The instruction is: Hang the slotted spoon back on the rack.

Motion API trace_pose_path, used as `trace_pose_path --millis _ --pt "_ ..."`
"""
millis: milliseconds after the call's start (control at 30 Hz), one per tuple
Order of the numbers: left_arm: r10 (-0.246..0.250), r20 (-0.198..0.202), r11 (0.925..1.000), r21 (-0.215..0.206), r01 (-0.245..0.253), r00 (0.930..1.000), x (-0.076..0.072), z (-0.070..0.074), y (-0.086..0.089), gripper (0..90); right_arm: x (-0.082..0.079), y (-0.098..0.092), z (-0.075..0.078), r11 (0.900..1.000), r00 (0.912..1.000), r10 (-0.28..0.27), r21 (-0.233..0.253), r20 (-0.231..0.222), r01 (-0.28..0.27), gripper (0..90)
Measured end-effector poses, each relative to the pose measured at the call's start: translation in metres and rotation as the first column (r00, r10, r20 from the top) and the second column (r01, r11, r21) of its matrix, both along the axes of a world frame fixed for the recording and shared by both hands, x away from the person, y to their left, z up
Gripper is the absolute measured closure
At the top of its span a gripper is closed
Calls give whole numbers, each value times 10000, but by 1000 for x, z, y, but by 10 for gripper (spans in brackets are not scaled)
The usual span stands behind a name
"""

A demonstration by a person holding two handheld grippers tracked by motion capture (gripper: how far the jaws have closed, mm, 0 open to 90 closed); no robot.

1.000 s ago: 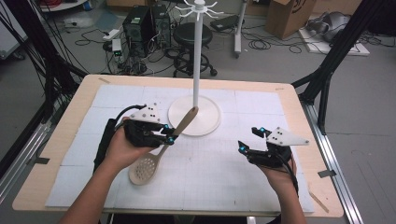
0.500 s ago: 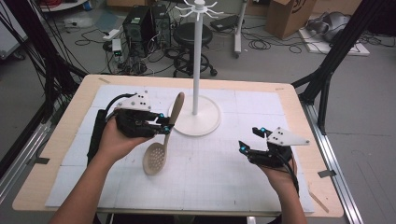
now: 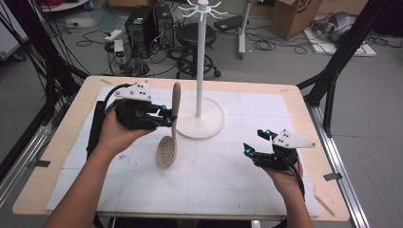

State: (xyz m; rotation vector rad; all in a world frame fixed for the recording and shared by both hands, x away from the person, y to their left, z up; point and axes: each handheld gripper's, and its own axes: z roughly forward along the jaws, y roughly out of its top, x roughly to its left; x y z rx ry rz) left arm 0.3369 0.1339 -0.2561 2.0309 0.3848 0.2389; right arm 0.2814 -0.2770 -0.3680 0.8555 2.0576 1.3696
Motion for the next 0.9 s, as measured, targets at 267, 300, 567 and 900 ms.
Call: trace_pose_path --millis 267,300,567,900 --pt "-137 43 9999 63 137 9999 10 19 5 739 0 0 0 10000 10000 16 20 -25 -16 298" --pt "-141 53 9999 43 141 9999 11 22 6 739 0 0 0 10000 10000 5 47 -37 -5 298" --pt "-82 241 9997 238 76 9997 25 47 8 739 1 0 -1 9999 9999 128 50 -25 -128 298" --pt "110 222 9987 491 -121 9997 46 66 4 739 2 -1 -2 9998 9999 155 95 -26 -155 297"
